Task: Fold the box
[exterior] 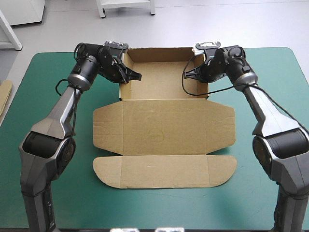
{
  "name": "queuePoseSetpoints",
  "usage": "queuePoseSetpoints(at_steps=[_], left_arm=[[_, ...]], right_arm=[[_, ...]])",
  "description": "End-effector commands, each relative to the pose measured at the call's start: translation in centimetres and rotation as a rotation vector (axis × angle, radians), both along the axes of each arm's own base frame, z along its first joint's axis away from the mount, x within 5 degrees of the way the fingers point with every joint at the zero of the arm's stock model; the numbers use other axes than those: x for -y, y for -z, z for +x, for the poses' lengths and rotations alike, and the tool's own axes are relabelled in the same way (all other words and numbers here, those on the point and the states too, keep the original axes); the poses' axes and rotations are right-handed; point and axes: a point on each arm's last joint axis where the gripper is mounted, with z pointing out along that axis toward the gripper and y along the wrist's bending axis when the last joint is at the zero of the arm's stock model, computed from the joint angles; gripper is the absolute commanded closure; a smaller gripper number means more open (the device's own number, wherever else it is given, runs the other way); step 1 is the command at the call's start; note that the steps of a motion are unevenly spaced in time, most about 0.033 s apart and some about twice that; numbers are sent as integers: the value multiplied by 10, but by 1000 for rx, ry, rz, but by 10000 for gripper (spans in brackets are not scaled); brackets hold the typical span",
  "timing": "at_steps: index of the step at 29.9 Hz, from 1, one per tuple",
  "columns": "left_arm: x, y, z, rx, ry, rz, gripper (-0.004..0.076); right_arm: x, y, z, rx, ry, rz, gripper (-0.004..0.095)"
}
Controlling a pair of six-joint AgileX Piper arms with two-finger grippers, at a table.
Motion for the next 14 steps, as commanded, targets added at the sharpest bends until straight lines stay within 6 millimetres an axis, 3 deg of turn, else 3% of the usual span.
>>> queuePoseSetpoints(at_steps=[1, 14], left_arm=[[9, -32, -9, 118, 18, -30, 732], [14, 9, 7, 29, -13, 46, 732]], right_arm=[[-5, -26, -9, 53, -36, 25, 906], [0, 6, -6, -118, -30, -96, 906]])
